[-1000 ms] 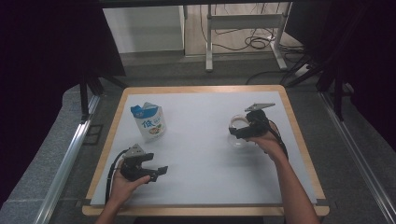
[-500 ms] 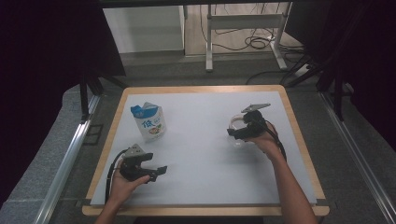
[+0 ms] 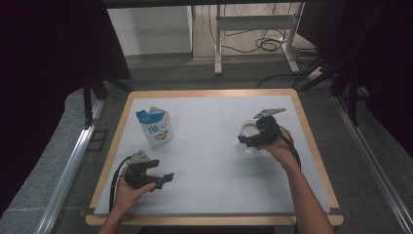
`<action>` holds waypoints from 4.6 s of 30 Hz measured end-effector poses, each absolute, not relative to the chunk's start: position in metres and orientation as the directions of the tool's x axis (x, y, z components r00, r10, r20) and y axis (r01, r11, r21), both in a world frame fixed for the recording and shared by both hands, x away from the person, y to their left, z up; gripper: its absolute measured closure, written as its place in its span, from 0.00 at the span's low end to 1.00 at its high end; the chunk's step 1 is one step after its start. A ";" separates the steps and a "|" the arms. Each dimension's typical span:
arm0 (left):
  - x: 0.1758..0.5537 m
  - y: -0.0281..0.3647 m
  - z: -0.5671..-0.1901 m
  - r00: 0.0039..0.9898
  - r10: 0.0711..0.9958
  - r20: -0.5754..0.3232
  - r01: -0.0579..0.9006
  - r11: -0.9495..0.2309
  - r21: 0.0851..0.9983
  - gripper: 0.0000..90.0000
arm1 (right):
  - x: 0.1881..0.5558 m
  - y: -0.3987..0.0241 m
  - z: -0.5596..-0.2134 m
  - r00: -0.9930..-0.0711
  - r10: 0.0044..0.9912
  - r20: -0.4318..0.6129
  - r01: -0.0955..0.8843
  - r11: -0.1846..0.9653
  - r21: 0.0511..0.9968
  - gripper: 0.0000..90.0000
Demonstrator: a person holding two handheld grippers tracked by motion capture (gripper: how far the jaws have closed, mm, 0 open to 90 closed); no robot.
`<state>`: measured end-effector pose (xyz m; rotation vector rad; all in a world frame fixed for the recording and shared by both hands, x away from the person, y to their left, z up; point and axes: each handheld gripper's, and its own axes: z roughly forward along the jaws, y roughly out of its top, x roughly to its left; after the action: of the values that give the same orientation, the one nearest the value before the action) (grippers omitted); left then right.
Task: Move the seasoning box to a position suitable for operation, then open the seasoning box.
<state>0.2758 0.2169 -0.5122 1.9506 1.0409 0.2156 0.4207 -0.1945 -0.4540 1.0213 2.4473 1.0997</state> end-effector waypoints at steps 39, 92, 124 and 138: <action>0.266 0.219 -0.507 0.616 0.757 -0.217 0.575 -0.244 0.781 0.16 | 0.329 -0.184 -0.476 -0.762 0.646 0.032 0.453 0.497 0.740 0.12; 0.268 0.219 -0.512 0.621 0.752 -0.219 0.582 -0.256 0.772 0.18 | 0.267 -0.253 -0.451 -0.670 0.742 -0.026 0.360 0.356 0.862 1.00; 0.266 0.208 -0.513 0.636 0.741 -0.216 0.570 -0.262 0.779 0.27 | 0.271 -0.251 -0.452 -0.650 0.759 -0.032 0.347 0.334 0.877 1.00; 0.298 0.085 -0.481 0.790 0.557 -0.256 0.476 -0.293 0.829 0.75 | 0.272 -0.246 -0.452 -0.671 0.741 -0.030 0.332 0.337 0.881 1.00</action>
<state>0.2984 0.0852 -0.4809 1.9426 0.7779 0.0979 0.2718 -0.2456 -0.4524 0.9416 2.1777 1.2841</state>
